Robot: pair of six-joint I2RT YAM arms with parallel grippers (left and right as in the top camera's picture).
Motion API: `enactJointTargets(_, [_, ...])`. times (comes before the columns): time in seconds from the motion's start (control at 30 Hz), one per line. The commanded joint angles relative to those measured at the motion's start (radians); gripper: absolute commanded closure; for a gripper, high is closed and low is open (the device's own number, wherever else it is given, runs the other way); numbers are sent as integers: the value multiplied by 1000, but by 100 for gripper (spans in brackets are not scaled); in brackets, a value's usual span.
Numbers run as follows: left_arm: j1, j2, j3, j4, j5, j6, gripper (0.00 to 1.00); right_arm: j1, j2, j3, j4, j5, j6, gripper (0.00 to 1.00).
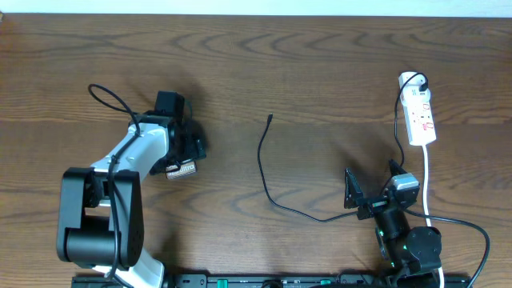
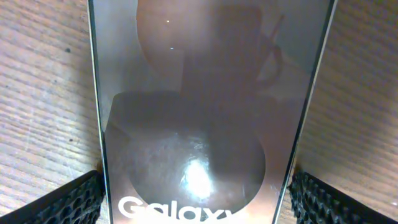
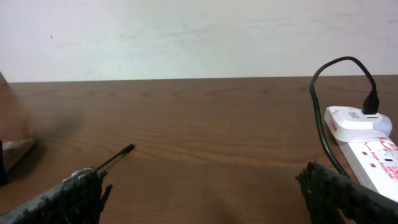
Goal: Plug charger to phone and switch on socket
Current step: 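Lift the phone with the left gripper and pull it toward the robot, then carry the phone with the left gripper toward the table center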
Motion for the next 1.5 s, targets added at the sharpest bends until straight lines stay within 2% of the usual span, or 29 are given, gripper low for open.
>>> enactJointTargets(0.0, [2, 40, -58, -40, 21, 8, 6, 5, -4, -3, -2, -6, 8, 1])
enactJointTargets(0.33, [2, 40, -58, -70, 20, 9, 7, 5, -4, -3, -2, -6, 9, 1])
enactJointTargets(0.6, [2, 40, -58, -32, 17, 16, 29, 5, -4, -3, -2, -6, 9, 1])
enactJointTargets(0.83, [2, 40, -58, -32, 17, 16, 41, 5, -4, -3, -2, -6, 9, 1])
enactJointTargets(0.9, [2, 40, -57, -32, 17, 16, 48, 5, -4, -3, -2, -6, 9, 1])
enactJointTargets(1.07, [2, 39, -49, -35, 17, 16, 58, 5, -4, -3, -2, -6, 8, 1])
enactJointTargets(1.2, [2, 39, -35, -47, 17, 16, 74, 5, -4, -3, -2, -6, 8, 1])
enactJointTargets(1.3, [2, 37, -24, -54, 18, 16, 92, 5, -4, -3, -2, -6, 9, 1])
enactJointTargets(1.47, [2, 11, -8, -79, 18, 12, 92, 5, -4, -3, -2, -6, 9, 1])
